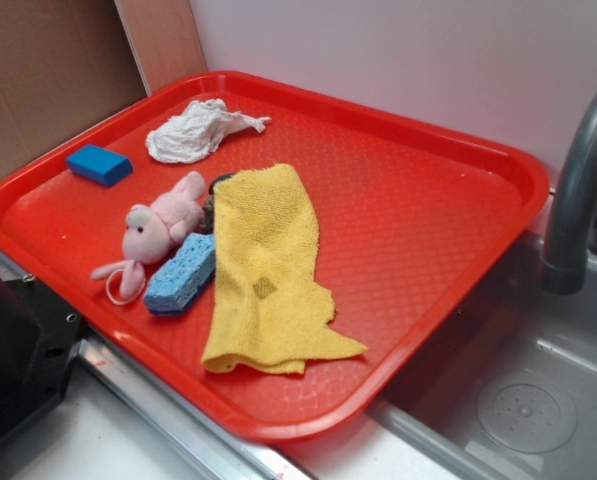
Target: Grab the white paper.
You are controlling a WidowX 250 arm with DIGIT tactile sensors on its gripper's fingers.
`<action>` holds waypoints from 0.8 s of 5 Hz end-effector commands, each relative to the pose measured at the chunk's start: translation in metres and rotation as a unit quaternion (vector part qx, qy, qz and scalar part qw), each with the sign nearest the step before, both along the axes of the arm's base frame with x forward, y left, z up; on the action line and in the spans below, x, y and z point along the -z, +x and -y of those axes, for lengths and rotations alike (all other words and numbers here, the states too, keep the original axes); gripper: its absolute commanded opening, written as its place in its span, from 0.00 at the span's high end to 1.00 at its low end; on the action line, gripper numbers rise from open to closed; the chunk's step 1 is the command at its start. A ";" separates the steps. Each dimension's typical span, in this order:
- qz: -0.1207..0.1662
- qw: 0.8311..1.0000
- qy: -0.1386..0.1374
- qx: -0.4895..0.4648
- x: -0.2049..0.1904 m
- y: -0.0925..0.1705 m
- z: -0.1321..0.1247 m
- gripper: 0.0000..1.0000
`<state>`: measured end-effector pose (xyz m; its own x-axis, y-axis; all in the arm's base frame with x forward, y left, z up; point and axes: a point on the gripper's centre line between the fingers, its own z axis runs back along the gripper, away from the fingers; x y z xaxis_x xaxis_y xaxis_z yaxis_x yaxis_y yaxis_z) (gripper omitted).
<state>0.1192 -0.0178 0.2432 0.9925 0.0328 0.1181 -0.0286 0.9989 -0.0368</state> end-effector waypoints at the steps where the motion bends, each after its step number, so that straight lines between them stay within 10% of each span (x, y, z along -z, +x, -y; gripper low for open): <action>1: 0.000 1.000 0.000 0.000 0.000 0.000 0.000 0.00; 2: -0.031 0.999 -0.020 -0.037 0.050 0.046 -0.050 0.00; 4: 0.026 0.999 0.027 -0.039 0.076 0.093 -0.094 0.00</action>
<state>0.2077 0.0704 0.1560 0.9849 0.0979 0.1428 -0.0994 0.9950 0.0036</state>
